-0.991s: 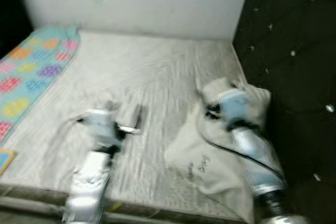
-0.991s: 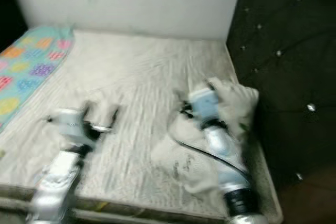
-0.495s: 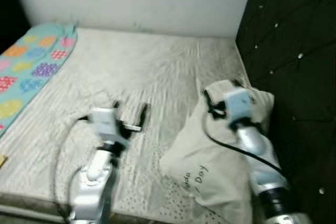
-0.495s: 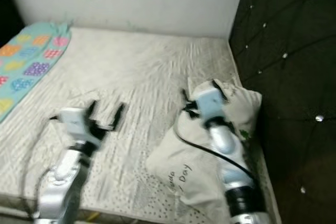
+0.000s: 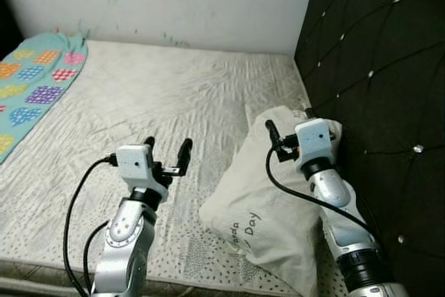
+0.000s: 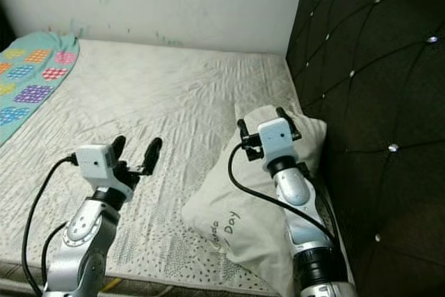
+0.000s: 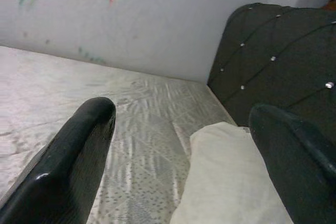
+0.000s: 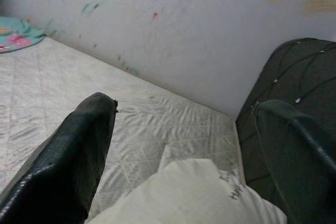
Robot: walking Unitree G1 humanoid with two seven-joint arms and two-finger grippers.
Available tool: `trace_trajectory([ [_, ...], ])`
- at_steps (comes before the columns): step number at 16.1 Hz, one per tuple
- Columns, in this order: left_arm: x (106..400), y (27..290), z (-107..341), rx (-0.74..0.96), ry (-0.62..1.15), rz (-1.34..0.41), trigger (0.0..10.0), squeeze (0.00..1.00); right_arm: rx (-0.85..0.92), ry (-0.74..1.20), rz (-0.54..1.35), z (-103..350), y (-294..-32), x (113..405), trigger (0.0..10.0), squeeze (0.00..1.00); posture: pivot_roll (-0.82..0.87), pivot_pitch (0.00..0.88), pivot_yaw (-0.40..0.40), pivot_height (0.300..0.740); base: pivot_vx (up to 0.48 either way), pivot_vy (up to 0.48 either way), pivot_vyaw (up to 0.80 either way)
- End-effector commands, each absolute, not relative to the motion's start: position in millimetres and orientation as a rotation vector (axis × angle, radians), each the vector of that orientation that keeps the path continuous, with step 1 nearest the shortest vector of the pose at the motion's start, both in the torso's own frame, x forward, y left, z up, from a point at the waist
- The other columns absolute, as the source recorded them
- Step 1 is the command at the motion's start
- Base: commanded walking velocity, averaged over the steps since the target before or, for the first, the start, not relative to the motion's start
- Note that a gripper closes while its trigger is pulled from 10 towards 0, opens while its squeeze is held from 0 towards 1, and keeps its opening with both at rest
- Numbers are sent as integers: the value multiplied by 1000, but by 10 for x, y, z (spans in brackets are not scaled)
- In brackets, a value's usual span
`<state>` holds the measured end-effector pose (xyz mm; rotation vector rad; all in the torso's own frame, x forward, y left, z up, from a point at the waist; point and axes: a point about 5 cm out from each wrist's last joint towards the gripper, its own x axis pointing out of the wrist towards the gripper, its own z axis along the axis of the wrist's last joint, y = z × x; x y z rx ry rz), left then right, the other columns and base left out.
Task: Clean up the room
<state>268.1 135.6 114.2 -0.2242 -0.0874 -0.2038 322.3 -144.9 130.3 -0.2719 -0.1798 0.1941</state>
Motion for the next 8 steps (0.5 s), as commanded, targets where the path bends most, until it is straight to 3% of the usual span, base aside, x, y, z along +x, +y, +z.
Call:
trace_trajectory([
  [1, 2697, 1356, 1145, -215, -82, -202, 10000, 0, -271, -197, 199, 1348, -1429, 3235, 10000, 0, -37, 0, -24, 740, 0, 0, 0],
  [7, 2699, 1348, 1142, -217, -77, -200, 10000, 0, -276, -198, 201, 1349, -1426, 3234, 10000, 0, -39, 0, -24, 740, 0, -281, 0],
  [8, 2701, 1354, 1140, -234, -77, -196, 10000, 0, -277, -198, 202, 1349, -1424, 3233, 10000, 0, -39, 0, -24, 740, 0, 0, 0],
])
